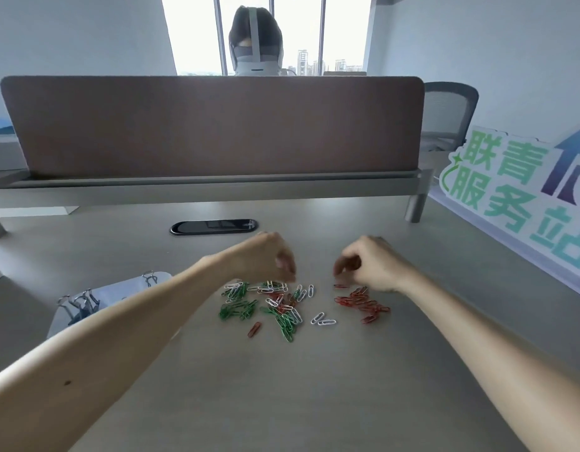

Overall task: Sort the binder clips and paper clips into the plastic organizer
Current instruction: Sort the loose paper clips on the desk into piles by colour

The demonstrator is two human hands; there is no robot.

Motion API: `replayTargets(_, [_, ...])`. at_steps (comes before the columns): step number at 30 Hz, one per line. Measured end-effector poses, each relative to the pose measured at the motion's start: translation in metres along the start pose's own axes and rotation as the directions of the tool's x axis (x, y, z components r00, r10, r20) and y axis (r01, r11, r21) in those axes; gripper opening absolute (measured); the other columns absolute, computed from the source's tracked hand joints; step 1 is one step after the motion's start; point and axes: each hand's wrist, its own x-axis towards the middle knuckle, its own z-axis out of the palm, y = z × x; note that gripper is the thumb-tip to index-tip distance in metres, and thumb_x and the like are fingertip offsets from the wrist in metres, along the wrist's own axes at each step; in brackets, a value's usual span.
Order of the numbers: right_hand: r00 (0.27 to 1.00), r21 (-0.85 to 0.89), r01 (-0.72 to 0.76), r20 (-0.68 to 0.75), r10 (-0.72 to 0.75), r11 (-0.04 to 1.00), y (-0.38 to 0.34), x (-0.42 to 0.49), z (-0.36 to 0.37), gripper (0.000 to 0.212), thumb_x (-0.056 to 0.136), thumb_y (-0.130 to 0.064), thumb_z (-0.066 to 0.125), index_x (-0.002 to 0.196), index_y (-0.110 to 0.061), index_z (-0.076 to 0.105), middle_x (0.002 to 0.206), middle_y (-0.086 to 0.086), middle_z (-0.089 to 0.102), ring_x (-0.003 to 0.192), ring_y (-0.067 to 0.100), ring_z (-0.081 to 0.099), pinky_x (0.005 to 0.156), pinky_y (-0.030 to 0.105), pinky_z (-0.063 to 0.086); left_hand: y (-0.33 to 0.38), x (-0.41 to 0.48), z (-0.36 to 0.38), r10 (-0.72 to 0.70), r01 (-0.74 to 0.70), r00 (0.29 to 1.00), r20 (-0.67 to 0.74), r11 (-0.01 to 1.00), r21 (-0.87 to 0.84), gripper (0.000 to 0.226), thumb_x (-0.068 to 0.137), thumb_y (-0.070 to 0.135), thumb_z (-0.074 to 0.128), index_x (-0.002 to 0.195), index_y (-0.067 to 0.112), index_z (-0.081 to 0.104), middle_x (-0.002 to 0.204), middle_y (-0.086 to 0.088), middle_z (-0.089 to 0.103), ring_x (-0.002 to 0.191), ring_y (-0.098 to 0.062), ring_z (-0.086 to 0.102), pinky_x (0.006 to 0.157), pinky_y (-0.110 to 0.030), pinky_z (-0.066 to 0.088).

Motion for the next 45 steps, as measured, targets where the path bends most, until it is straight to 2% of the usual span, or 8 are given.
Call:
replayTargets(6, [0.946,0.008,0.239,0.225,-0.235,0.971,-0.041,0.025,0.040,0.020,0.072,-0.016,0.077,0.091,-0.020,0.076,0.079,-0.002,0.068,0.067,0.005,0.054,0.056,0.010,0.036,-0.023,-0.034,0.002,-0.043,0.037,0.995,0.094,0.997,0.064,0.012,0.080,0.041,0.070,0.092,0.037,0.071,0.080,0.021,0.067,0.070,0.006,0.060,0.060,-0.003,0.040])
replayTargets(13, [0.954,-0.032,0.182,0.248,-0.169,0.983,-0.032,0.032,0.043,0.013,0.074,-0.012,0.074,0.085,-0.017,0.077,0.082,-0.002,0.075,0.072,0.007,0.065,0.065,0.018,0.045,-0.028,-0.045,0.018,0.052,-0.050,0.998,-0.019,0.996,0.075,0.020,0.085,0.035,0.066,0.104,0.040,0.070,0.079,0.012,0.051,0.071,0.008,0.047,0.059,-0.005,0.032])
replayTargets(18, [0.965,-0.007,0.163,0.209,-0.158,0.987,-0.024,0.034,0.043,0.010,0.073,-0.019,0.076,0.083,-0.022,0.075,0.073,-0.010,0.070,0.063,-0.003,0.059,0.062,0.015,0.044,-0.043,-0.058,0.015,0.064,-0.059,0.997,-0.032,0.989,0.139,0.016,0.082,0.038,0.068,0.097,0.036,0.074,0.086,0.016,0.056,0.073,0.008,0.049,0.062,-0.011,0.035])
replayTargets(22, [0.928,0.001,0.220,0.306,-0.210,0.975,-0.029,0.033,0.047,0.013,0.071,-0.022,0.080,0.082,-0.019,0.074,0.078,-0.002,0.073,0.067,0.007,0.062,0.065,0.023,0.048,-0.044,-0.053,0.009,0.014,-0.003,0.994,-0.109,0.995,0.100,0.014,0.080,0.040,0.070,0.090,0.030,0.074,0.079,0.021,0.057,0.068,0.008,0.050,0.061,-0.009,0.034])
replayTargets(30, [0.941,-0.021,0.196,0.284,-0.182,0.980,-0.036,0.037,0.047,0.018,0.078,-0.009,0.068,0.071,-0.024,0.060,0.069,-0.007,0.067,0.058,-0.006,0.054,0.056,0.014,0.038,-0.031,-0.034,0.013,-0.024,0.009,0.996,0.086,0.984,0.180,0.004,0.082,0.025,0.071,0.086,0.025,0.073,0.077,0.015,0.055,0.078,-0.008,0.056,0.066,-0.021,0.042])
replayTargets(34, [0.961,0.008,0.141,0.241,-0.139,0.990,-0.037,0.038,0.045,0.011,0.078,-0.009,0.069,0.077,-0.020,0.071,0.075,-0.002,0.074,0.056,-0.005,0.057,0.055,0.010,0.042,-0.033,-0.031,0.015,-0.053,0.025,0.992,0.118,0.974,0.225,0.008,0.087,0.018,0.061,0.084,0.024,0.064,0.085,0.011,0.054,0.085,-0.012,0.056,0.073,-0.027,0.046])
replayTargets(38, [0.973,-0.037,0.127,0.199,-0.117,0.991,-0.027,0.038,0.032,0.016,0.075,-0.008,0.071,0.085,-0.018,0.076,0.080,-0.004,0.075,0.064,-0.002,0.060,0.056,0.002,0.040,-0.026,-0.027,0.012,0.005,-0.002,0.999,-0.035,0.995,0.096,0.017,0.084,0.007,0.057,0.079,0.023,0.060,0.072,0.017,0.055,0.070,-0.003,0.053,0.061,-0.008,0.038])
replayTargets(45, [0.922,-0.087,0.258,0.321,-0.218,0.962,-0.035,0.040,0.040,0.014,0.071,-0.011,0.075,0.085,-0.015,0.076,0.074,-0.002,0.073,0.064,0.001,0.059,0.055,0.000,0.035,-0.017,-0.017,0.010,0.039,-0.044,0.988,-0.152,0.998,-0.034,0.012,0.080,0.008,0.066,0.086,0.017,0.072,0.066,0.021,0.059,0.062,0.018,0.054,0.062,-0.001,0.039])
